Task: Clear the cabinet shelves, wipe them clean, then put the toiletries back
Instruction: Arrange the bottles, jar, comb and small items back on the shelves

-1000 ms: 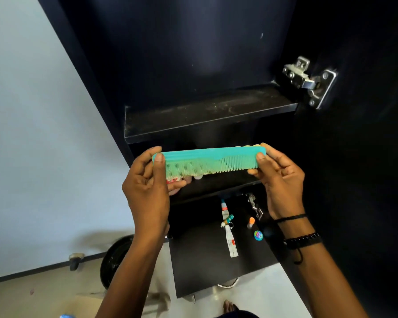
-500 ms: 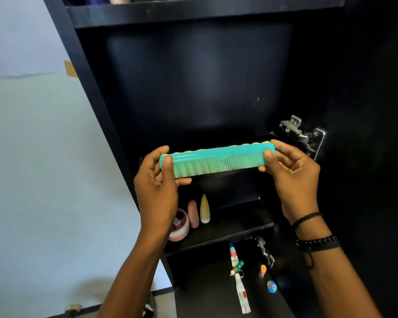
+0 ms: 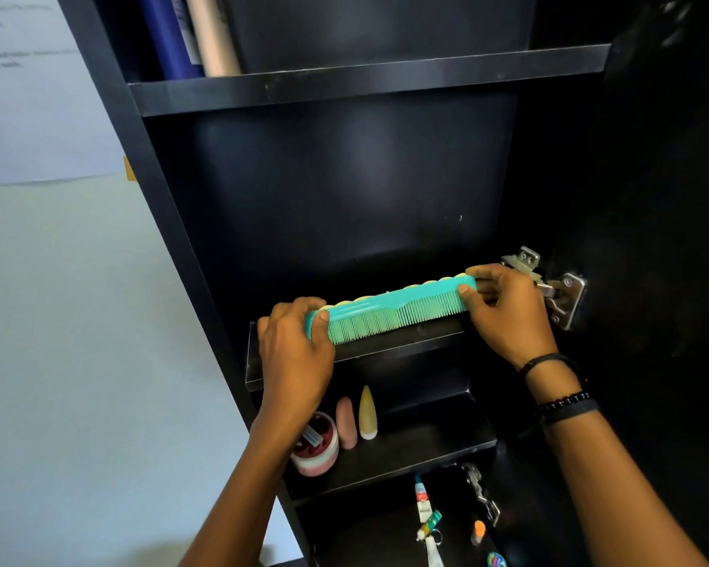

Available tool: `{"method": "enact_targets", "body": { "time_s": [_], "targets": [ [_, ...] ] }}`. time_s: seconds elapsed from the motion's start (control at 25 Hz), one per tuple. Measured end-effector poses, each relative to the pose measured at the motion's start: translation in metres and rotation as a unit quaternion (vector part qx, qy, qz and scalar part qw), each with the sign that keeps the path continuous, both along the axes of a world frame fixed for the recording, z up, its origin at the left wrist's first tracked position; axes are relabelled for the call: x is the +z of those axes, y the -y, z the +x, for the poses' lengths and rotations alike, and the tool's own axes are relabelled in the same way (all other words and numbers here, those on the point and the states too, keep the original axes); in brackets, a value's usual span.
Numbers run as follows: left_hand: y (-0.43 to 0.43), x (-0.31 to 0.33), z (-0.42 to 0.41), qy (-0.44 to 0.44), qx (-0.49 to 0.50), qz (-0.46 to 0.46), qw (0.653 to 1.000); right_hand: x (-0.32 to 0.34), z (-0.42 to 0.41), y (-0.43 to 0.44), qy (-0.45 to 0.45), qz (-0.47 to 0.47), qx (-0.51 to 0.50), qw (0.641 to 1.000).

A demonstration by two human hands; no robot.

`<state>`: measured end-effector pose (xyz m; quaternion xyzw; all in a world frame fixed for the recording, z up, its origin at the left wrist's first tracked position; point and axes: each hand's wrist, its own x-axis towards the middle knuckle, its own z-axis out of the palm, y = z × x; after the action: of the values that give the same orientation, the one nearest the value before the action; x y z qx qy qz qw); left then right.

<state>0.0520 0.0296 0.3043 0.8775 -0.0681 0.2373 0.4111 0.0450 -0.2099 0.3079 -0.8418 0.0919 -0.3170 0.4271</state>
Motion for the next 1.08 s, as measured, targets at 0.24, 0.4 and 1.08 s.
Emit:
{"method": "enact_targets", "body": {
  "time_s": [0.24,0.4,1.08],
  "targets": [
    [-0.002,-0.002,0.011,0.006,0.01,0.022,1.0,-0.006,0.005,-0.003,-0.024,-0.029,-0.003,0.999],
    [-0.003,0.0,0.013,-0.001,0.021,0.041,0.999,-0.004,0.006,-0.005,-0.033,-0.039,0.002,0.999],
    [-0.012,0.004,0.01,-0.015,0.034,0.109,0.993,-0.003,0.002,0.003,-0.066,-0.067,0.032,0.995]
  ]
}}
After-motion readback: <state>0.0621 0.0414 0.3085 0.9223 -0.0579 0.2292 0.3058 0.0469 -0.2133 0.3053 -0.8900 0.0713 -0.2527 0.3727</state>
